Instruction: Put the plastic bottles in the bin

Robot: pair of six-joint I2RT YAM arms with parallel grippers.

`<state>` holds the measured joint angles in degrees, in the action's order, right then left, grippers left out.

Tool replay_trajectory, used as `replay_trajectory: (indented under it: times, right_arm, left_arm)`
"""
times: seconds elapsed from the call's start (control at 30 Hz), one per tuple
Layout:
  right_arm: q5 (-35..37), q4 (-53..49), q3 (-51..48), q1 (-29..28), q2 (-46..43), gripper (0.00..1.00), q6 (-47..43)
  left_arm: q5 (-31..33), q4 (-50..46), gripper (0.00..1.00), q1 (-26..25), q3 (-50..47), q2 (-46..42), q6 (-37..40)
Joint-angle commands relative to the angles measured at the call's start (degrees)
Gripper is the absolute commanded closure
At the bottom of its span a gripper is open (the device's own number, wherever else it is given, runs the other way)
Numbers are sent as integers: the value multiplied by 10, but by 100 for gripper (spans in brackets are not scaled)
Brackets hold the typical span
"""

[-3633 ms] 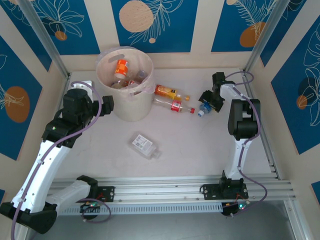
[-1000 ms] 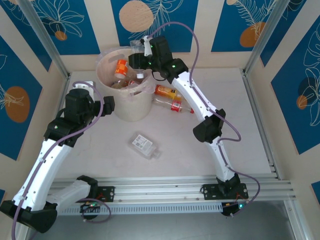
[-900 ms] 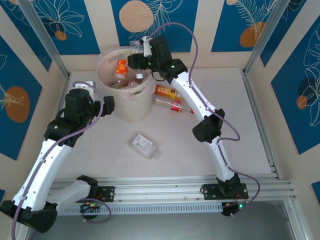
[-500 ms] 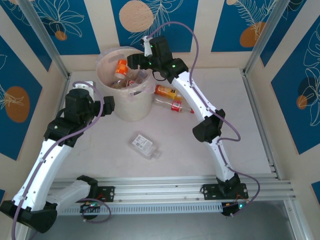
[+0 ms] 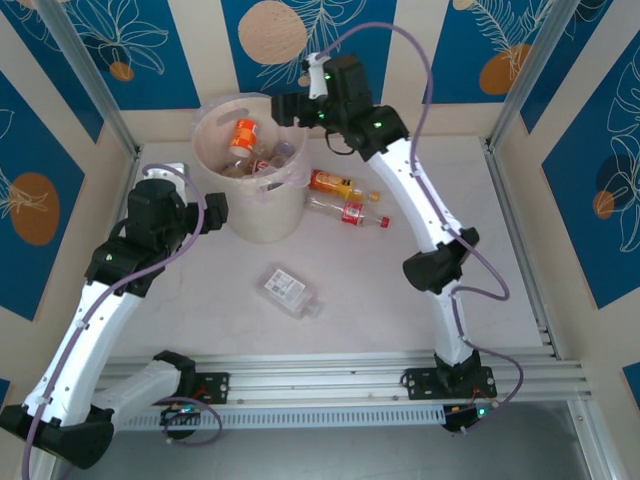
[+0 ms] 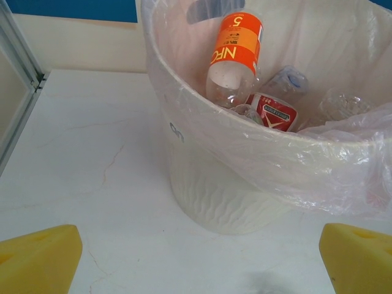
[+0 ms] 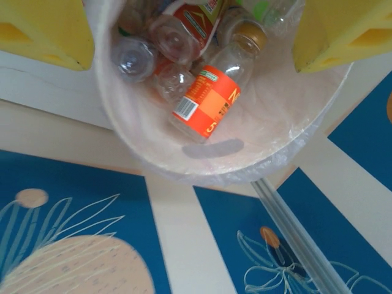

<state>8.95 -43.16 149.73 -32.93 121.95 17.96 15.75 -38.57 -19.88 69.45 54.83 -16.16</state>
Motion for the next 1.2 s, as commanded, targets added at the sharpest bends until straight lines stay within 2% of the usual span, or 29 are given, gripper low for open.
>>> replay_trajectory:
  times: [0.0, 0.23, 0.33, 0.47, 0.73, 0.97, 1.17]
  right_arm:
    - [19, -23, -77, 35, -62, 15, 10]
    - [-8, -14, -313, 107, -145, 15, 34]
    - [-36, -10, -370, 141, -145, 15, 34]
    - [-71, -11, -386, 174, -105, 14, -1]
    - [-84, -45, -360, 191, -10, 9, -70]
    - [-165, 4, -452, 206, -19, 3, -64]
    - [-192, 26, -511, 211, -28, 0, -70]
  left_arm:
    - [14, -5, 0, 2, 9, -14, 2]
    - [15, -10, 0, 2, 9, -19, 2]
    - [16, -10, 1, 2, 10, -19, 2]
    - [15, -10, 0, 3, 14, -15, 2]
    - [18, -23, 1, 2, 24, -17, 5]
    - [16, -22, 0, 2, 24, -14, 0]
    - [11, -21, 0, 2, 24, -12, -2]
